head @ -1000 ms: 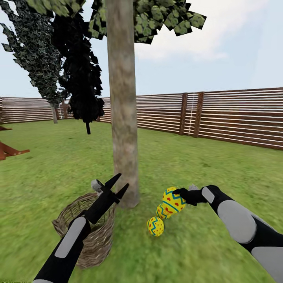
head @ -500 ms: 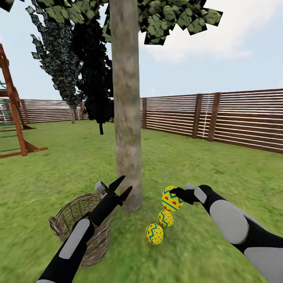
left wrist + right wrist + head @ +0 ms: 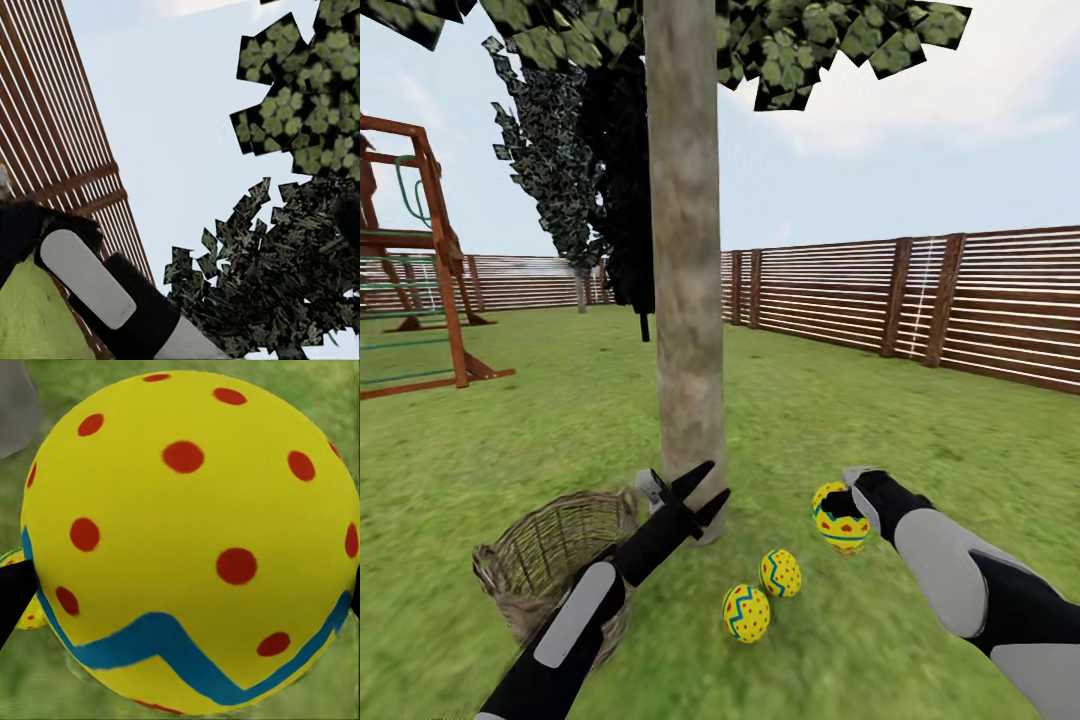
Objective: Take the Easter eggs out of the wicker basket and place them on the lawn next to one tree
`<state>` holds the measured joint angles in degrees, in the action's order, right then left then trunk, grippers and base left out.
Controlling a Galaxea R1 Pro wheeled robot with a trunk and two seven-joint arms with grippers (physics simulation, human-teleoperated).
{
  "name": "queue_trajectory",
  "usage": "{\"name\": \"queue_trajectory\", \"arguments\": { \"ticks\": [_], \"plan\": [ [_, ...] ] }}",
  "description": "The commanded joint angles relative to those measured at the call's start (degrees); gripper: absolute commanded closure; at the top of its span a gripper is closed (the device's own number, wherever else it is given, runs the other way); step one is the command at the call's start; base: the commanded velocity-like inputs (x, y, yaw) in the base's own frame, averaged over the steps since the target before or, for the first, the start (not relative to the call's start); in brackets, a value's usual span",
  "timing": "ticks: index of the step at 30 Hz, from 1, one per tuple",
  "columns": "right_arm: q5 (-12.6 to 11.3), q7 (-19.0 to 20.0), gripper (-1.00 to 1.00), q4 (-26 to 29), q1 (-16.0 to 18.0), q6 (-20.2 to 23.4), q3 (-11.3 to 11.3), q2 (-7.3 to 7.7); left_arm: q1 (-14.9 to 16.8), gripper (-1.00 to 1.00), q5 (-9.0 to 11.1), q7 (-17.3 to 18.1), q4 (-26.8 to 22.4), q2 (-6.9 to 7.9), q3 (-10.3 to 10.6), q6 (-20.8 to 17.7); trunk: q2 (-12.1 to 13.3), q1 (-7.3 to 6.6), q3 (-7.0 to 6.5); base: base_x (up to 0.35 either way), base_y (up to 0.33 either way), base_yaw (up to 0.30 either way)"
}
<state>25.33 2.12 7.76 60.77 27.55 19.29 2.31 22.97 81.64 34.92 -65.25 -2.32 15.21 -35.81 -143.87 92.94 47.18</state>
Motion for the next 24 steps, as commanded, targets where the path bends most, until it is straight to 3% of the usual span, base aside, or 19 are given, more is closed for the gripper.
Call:
{"name": "queue_trajectory", "arguments": {
  "ticks": [1,6,10,13,22,24],
  "plan": [
    [0.71,0.17,1.00,-0.28,-0.20,-2.07,0.43,-0.15,0.05,-1.00,0.47,-0.03,0.04,-0.51,0.48,-0.40,-0.02,0.00,0.06,0.202,-0.282,0.208],
    [0.76,0.33,1.00,-0.54,-1.92,-6.83,0.40,-0.01,0.05,-1.00,0.53,0.05,0.03,-1.05,1.40,-0.40,-0.02,0.00,0.06,0.232,-0.234,0.016],
    [0.79,0.24,1.00,-0.40,-2.20,-7.32,0.40,-0.27,0.05,-1.00,0.56,0.13,0.04,-1.14,1.46,-0.40,-0.02,0.00,0.06,0.034,-0.032,0.025],
    [0.94,0.01,1.00,-0.43,-2.23,-7.33,0.40,-0.28,0.05,-1.00,0.62,0.07,0.10,-1.49,2.64,-0.33,-0.02,0.00,0.06,0.121,-0.121,0.249],
    [1.04,-0.28,1.00,-0.53,-2.23,-7.34,0.32,-0.33,0.05,-1.00,0.62,-0.01,0.12,-1.97,2.97,-0.31,-0.02,0.00,0.06,0.250,-0.225,0.290],
    [1.04,-0.28,1.00,-0.55,-2.47,-7.33,0.31,-0.36,0.05,-1.00,0.62,-0.03,0.12,-2.05,3.89,-0.31,-0.02,0.00,0.06,0.259,-0.226,0.291]
  ]
}}
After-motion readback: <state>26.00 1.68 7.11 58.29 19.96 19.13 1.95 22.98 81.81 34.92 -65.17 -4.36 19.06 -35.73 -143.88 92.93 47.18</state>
